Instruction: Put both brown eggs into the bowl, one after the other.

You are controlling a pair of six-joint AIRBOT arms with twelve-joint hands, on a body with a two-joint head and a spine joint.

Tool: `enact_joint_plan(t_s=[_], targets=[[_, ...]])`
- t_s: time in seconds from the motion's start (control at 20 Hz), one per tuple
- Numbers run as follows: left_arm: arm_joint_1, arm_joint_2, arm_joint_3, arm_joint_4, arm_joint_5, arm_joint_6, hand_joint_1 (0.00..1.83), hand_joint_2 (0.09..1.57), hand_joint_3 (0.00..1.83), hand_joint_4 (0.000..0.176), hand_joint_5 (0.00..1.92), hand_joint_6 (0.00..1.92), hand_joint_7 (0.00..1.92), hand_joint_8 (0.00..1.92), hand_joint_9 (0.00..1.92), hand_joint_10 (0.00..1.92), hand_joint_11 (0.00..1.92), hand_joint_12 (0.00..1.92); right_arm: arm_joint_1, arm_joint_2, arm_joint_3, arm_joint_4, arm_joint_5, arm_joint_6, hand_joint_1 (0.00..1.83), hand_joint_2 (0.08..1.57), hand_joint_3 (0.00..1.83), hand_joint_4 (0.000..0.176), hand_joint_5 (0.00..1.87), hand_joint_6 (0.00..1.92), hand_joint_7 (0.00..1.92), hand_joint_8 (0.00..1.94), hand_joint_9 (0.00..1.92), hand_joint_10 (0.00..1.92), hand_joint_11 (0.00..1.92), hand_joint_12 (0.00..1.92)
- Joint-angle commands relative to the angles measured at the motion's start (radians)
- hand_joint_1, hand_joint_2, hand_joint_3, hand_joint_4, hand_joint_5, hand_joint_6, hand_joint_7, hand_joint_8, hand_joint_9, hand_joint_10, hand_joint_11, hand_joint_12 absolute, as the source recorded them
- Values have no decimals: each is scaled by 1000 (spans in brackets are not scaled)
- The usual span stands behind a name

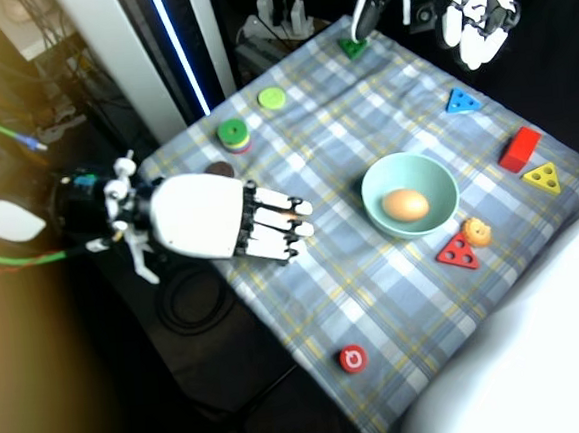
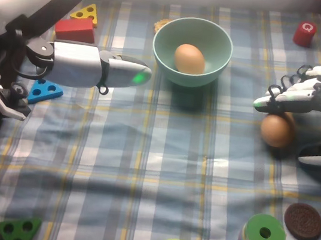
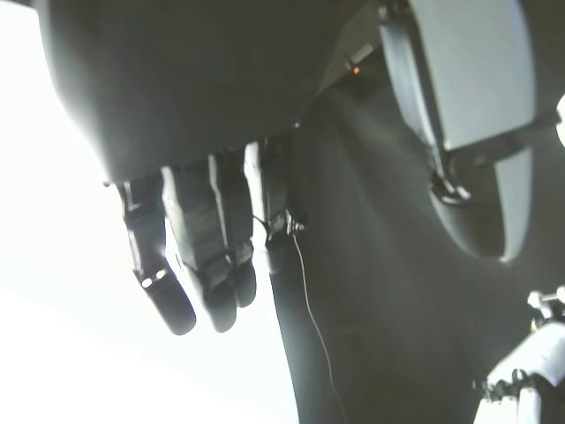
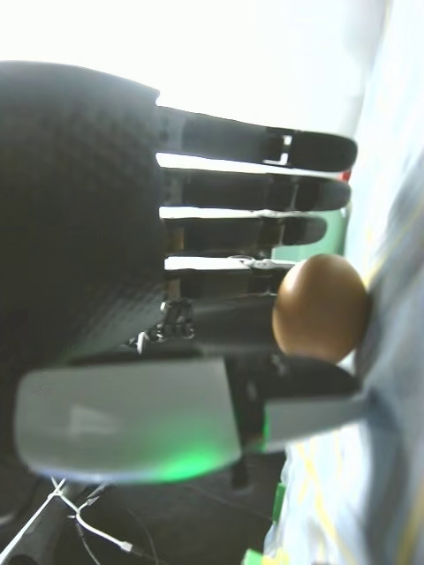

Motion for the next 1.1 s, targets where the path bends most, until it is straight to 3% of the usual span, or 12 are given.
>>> enact_joint_plan(t_s=[0.0, 0.15, 0.2, 0.25, 0.35, 0.55, 0.65, 0.8, 0.85, 0.9, 1.0, 1.05], targets=[[-6, 5, -1, 18, -128, -9, 831, 877, 3, 106, 382, 1, 437, 0, 489, 5, 0, 976, 16, 0, 10, 25, 88, 1, 1105, 1028, 0, 38, 550, 3, 579, 3, 677, 8, 406, 870], [-6, 5, -1, 17, -128, -9, 819, 884, 1, 114, 374, 0, 439, 1, 488, 2, 0, 944, 30, -17, 17, 10, 79, 1, 1083, 1050, 7, 77, 563, 3, 576, 0, 650, 5, 415, 860], [-6, 5, -1, 16, -128, -9, 819, 884, 1, 114, 374, 0, 439, 1, 488, 2, 0, 944, 34, -23, 20, 7, 77, 1, 1083, 1050, 7, 77, 563, 3, 576, 0, 650, 5, 415, 860], [-6, 5, -1, 15, -128, -9, 812, 886, 1, 121, 358, 2, 439, 3, 490, 3, 0, 948, 38, -28, 22, 4, 75, 1, 1122, 1040, 0, 62, 621, 4, 651, 5, 900, 61, 577, 1167], [-6, 5, -1, 15, -128, -9, 792, 892, 2, 132, 363, 2, 453, 4, 508, 7, 0, 970, 43, -35, 25, 0, 74, 1, 1134, 1049, 2, 47, 648, 2, 739, 12, 982, 98, 582, 1307], [-7, 5, 0, 15, -127, -9, 773, 902, 3, 136, 356, 0, 459, 4, 504, 6, 0, 953, 56, -41, 26, -14, 74, 1, 1141, 1047, 3, 31, 686, 2, 788, 12, 890, 67, 482, 1247], [-7, 5, 1, 15, -125, -9, 787, 897, 0, 137, 364, 2, 464, 2, 512, 6, 0, 970, 57, -44, 26, -19, 74, 1, 1183, 1039, 0, 10, 713, 2, 793, 5, 870, 39, 469, 1134], [-8, 5, 3, 14, -121, -9, 778, 898, 0, 129, 378, 3, 482, 4, 541, 12, 0, 988, 59, -52, 27, -24, 73, 1, 1259, 1017, 0, 0, 845, 7, 882, 12, 993, 56, 581, 1079], [-8, 4, 3, 14, -119, -9, 777, 901, 0, 130, 373, 1, 479, 2, 538, 8, 0, 961, 60, -54, 28, -26, 72, 1, 1345, 1099, 0, 0, 912, 10, 1010, 726, 1053, 72, 618, 1124], [-8, 3, 4, 13, -118, -9, 779, 899, 0, 133, 372, 0, 483, 3, 547, 11, 0, 952, 61, -55, 28, -26, 72, 1, 1265, 1097, 0, 0, 1005, 605, 1041, 956, 1190, 169, 768, 1246], [-8, 3, 4, 11, -118, -9, 780, 895, 0, 143, 366, 0, 480, 0, 534, 2, 0, 925, 63, -55, 28, -25, 72, 1, 1230, 1100, 0, 3, 1003, 868, 1037, 974, 1126, 583, 855, 1311], [-8, 2, 4, 10, -118, -9, 809, 883, 0, 135, 370, 2, 486, 3, 553, 10, 0, 925, 66, -55, 28, -25, 72, 1, 1229, 1093, 0, 23, 1022, 888, 1047, 921, 1117, 624, 884, 1267]])
